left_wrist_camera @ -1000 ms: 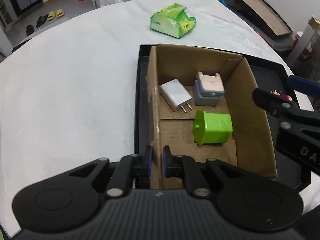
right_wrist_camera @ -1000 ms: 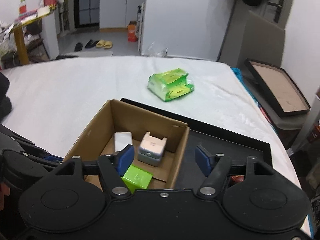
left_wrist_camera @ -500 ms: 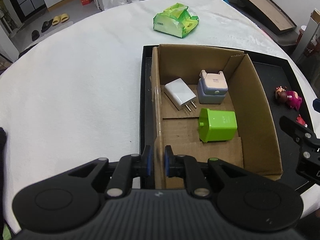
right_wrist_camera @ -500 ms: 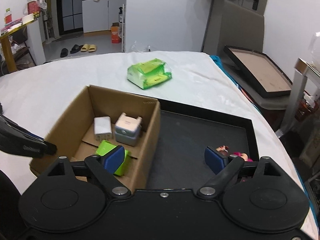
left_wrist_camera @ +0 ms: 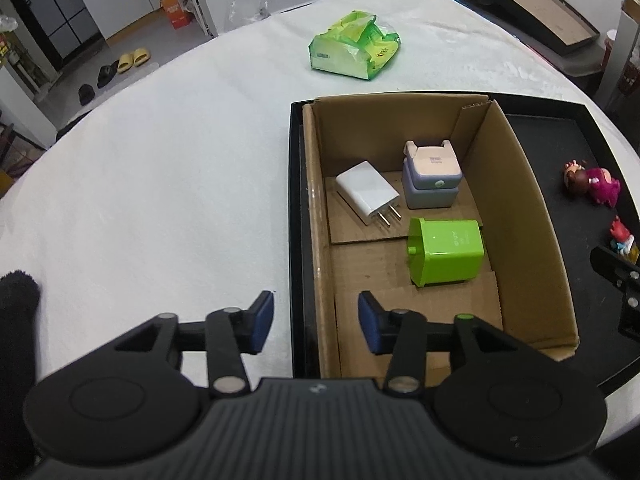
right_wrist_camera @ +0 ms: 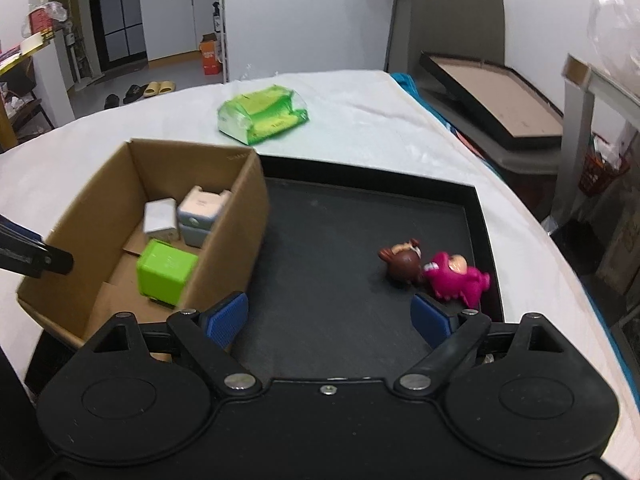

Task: Organize rigid objects
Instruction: 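Move the right tool to the tray and grasp the red mug figurine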

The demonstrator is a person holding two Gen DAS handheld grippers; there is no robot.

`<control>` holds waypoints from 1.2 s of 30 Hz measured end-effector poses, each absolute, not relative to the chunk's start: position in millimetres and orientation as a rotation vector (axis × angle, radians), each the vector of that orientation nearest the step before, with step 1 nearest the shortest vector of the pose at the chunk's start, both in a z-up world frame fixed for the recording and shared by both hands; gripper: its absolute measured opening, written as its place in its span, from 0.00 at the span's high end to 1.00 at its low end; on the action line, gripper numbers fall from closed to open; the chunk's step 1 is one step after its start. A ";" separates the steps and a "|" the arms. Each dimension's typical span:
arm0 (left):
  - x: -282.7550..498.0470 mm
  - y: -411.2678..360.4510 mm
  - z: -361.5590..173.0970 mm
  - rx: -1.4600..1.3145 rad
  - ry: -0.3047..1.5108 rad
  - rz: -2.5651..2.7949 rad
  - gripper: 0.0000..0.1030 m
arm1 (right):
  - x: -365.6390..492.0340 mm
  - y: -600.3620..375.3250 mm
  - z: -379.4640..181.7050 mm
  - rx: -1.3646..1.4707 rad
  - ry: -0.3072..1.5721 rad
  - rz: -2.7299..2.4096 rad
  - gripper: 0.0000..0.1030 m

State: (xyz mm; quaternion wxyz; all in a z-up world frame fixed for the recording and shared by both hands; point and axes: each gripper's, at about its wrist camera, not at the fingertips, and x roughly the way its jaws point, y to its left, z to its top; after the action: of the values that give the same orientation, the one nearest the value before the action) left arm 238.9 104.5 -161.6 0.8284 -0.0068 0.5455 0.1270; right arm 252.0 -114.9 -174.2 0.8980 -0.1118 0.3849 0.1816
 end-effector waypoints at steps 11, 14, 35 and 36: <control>246.8 92.2 -164.4 0.043 1.185 0.309 0.51 | 272.7 -170.4 -204.7 -0.185 0.831 0.331 0.23; 249.0 89.1 -166.1 0.057 1.195 0.324 0.50 | 278.9 -182.6 -211.9 -0.171 0.850 0.337 0.31; 267.1 71.2 -174.5 0.136 1.238 0.409 0.50 | 327.0 -219.1 -235.5 -0.106 0.929 0.475 0.32; 267.7 70.7 -175.0 0.139 1.240 0.410 0.50 | 328.1 -218.6 -236.4 -0.110 0.935 0.496 0.32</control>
State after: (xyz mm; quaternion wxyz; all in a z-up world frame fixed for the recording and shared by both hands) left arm 267.7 70.7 -175.0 0.7920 0.0646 0.5764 0.1907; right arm 328.1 -218.6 -236.4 0.8619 -0.0526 0.4456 0.2364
